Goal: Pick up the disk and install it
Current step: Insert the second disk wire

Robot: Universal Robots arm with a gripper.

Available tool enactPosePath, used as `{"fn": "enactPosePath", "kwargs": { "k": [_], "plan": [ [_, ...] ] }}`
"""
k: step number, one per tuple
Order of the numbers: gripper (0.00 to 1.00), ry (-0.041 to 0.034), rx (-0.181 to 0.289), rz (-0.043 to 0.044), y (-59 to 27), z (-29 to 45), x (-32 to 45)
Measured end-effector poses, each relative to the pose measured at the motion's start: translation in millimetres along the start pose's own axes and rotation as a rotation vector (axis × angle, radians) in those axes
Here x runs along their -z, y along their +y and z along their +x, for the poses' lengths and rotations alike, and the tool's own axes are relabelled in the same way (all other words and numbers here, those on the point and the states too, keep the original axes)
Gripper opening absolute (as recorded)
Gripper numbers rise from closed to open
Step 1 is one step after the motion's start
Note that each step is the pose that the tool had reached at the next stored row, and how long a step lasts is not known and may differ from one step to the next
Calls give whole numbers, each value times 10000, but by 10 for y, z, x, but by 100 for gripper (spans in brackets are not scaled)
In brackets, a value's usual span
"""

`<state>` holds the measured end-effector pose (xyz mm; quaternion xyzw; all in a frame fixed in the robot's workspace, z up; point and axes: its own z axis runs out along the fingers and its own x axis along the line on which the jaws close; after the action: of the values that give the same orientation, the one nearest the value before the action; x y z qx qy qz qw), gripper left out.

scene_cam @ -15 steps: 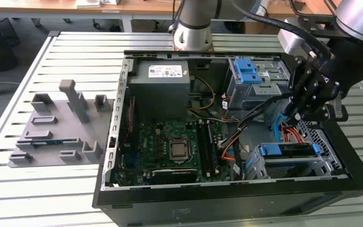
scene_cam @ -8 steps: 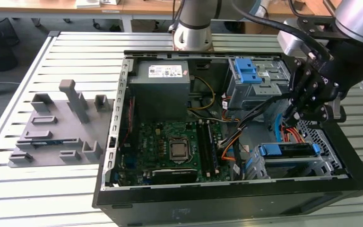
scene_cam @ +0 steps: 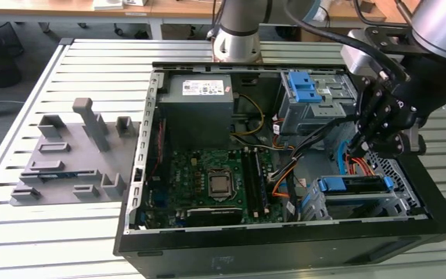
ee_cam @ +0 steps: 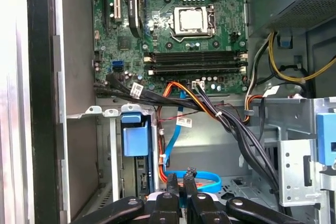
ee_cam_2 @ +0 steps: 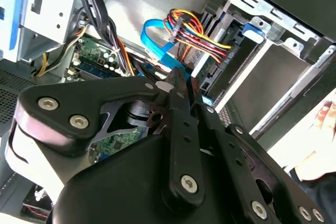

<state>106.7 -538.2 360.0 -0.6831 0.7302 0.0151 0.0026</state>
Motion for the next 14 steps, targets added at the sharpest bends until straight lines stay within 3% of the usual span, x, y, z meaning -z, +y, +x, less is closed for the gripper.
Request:
{"fn": "enactPosePath", "kwargs": {
  "k": [3, 6, 9, 14],
  "plan": [
    [16, -38, 39, 88, 3, 35, -11],
    [16, -113, 63, 251, 25, 45, -22],
    [16, -181, 74, 304, 52, 56, -38],
    [16, -216, 104, 353, 75, 103, -60]
  ]
}}
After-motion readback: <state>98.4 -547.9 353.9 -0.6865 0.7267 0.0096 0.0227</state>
